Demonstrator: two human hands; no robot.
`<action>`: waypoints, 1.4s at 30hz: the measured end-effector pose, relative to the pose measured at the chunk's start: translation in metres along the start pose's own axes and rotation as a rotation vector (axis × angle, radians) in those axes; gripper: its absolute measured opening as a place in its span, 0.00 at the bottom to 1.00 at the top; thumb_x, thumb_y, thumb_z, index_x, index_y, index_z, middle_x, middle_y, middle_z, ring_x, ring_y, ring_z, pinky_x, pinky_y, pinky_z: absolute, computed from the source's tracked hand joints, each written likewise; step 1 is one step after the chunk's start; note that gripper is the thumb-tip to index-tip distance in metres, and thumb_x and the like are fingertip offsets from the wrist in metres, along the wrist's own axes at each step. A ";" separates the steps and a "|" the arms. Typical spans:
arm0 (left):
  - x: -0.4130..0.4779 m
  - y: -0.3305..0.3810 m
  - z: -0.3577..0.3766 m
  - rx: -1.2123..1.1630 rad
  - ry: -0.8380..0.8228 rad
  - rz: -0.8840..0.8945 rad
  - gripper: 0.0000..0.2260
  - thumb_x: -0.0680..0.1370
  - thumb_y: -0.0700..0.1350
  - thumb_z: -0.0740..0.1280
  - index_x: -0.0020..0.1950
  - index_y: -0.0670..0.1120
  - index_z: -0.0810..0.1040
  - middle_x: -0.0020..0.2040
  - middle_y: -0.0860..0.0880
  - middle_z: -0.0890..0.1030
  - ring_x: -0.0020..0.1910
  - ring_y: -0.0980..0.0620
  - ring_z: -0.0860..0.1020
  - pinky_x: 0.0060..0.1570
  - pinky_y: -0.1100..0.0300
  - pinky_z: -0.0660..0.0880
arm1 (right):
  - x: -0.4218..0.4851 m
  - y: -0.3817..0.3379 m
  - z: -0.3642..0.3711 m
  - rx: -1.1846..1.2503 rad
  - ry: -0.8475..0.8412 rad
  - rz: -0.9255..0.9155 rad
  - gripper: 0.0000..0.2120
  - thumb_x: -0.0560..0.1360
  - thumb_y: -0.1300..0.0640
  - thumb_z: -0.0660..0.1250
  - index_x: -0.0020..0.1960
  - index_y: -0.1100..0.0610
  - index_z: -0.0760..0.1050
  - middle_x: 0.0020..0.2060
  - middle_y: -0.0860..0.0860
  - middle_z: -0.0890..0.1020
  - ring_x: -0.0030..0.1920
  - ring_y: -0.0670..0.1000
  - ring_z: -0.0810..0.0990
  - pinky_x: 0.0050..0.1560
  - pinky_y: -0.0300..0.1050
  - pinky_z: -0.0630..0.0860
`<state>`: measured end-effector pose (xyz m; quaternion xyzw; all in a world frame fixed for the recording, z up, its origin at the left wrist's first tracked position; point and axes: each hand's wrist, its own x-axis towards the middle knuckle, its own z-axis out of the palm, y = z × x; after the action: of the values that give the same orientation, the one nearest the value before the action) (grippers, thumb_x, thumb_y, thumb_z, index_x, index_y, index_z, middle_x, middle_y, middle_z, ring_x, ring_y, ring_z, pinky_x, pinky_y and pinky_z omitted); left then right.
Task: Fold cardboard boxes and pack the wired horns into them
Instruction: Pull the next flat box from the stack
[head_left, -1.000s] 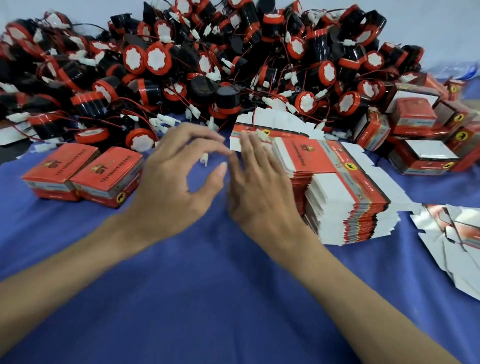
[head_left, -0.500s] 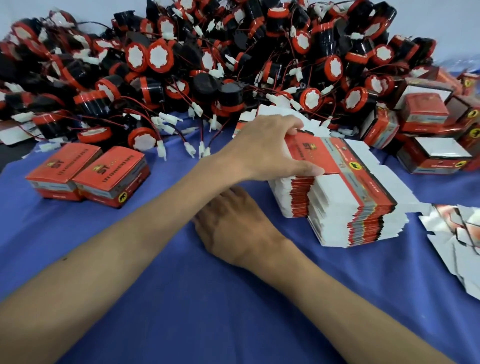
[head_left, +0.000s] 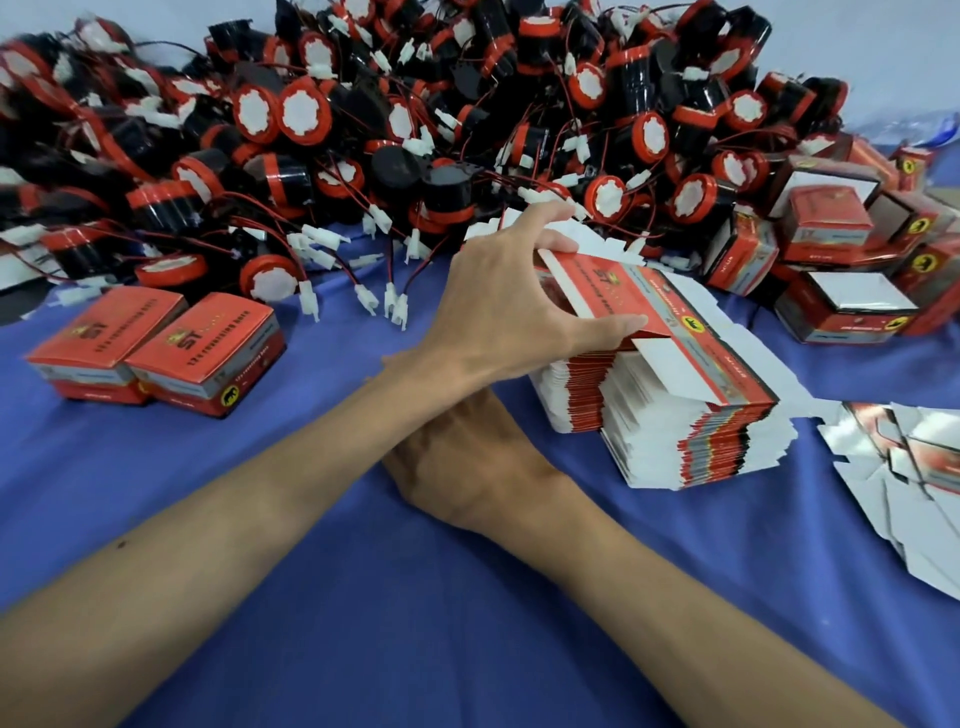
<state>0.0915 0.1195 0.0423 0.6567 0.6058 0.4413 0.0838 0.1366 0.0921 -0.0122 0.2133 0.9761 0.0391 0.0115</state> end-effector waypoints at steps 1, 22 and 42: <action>0.000 0.001 0.001 -0.039 0.026 -0.021 0.42 0.60 0.65 0.72 0.69 0.45 0.71 0.57 0.52 0.81 0.57 0.55 0.78 0.60 0.51 0.74 | 0.000 0.000 0.001 0.000 -0.002 0.000 0.26 0.83 0.52 0.46 0.78 0.57 0.46 0.77 0.55 0.53 0.76 0.58 0.52 0.73 0.56 0.51; 0.010 0.013 0.024 -0.156 0.159 -0.183 0.29 0.63 0.63 0.78 0.57 0.48 0.78 0.49 0.61 0.79 0.51 0.63 0.76 0.54 0.69 0.70 | -0.007 -0.001 -0.017 0.049 -0.160 0.037 0.27 0.83 0.48 0.46 0.78 0.55 0.43 0.77 0.52 0.49 0.76 0.54 0.49 0.72 0.47 0.47; -0.019 -0.051 0.021 -0.108 0.123 -0.119 0.22 0.70 0.63 0.72 0.55 0.50 0.77 0.52 0.46 0.80 0.52 0.49 0.79 0.53 0.63 0.77 | -0.014 -0.001 -0.032 0.140 0.563 0.159 0.10 0.70 0.57 0.67 0.36 0.63 0.80 0.35 0.64 0.81 0.26 0.59 0.77 0.28 0.45 0.67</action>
<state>0.0714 0.1251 -0.0125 0.5857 0.6232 0.5069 0.1077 0.1475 0.0836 0.0192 0.2701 0.9215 0.0299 -0.2774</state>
